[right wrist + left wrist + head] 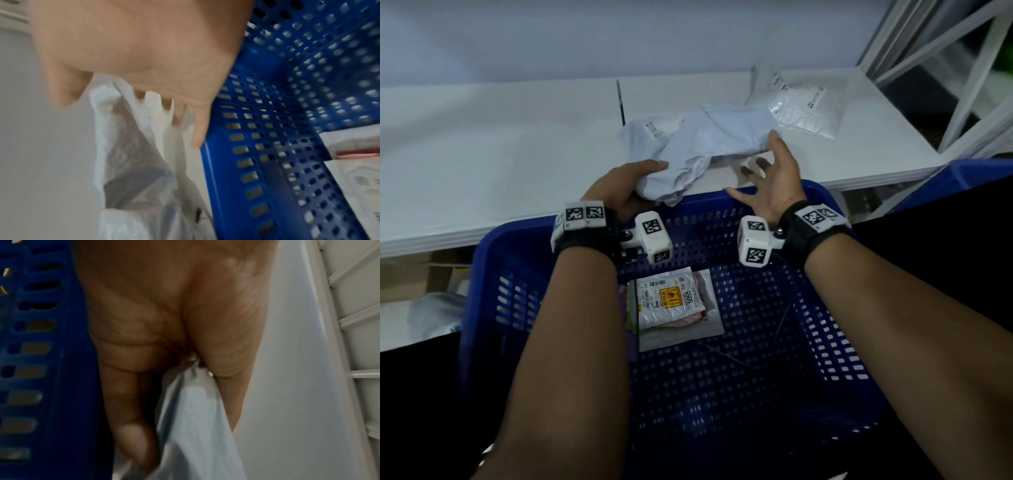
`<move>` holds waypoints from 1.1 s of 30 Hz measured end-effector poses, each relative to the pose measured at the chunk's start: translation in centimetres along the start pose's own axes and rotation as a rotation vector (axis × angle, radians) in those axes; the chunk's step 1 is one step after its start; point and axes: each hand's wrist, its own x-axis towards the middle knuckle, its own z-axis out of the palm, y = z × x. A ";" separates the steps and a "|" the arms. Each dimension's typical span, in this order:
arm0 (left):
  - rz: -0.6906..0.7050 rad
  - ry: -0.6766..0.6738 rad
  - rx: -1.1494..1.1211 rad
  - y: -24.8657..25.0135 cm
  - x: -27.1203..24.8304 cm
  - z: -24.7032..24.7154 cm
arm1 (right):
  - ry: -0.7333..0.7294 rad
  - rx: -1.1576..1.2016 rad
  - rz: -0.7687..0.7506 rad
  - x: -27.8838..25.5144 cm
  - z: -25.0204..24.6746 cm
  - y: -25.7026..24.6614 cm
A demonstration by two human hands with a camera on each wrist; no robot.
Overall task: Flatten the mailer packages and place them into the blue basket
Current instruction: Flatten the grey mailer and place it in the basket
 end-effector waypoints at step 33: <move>-0.022 0.401 -0.016 1.6 -1.0 -6.3 | 0.127 -0.730 -0.050 3.1 2.9 -0.5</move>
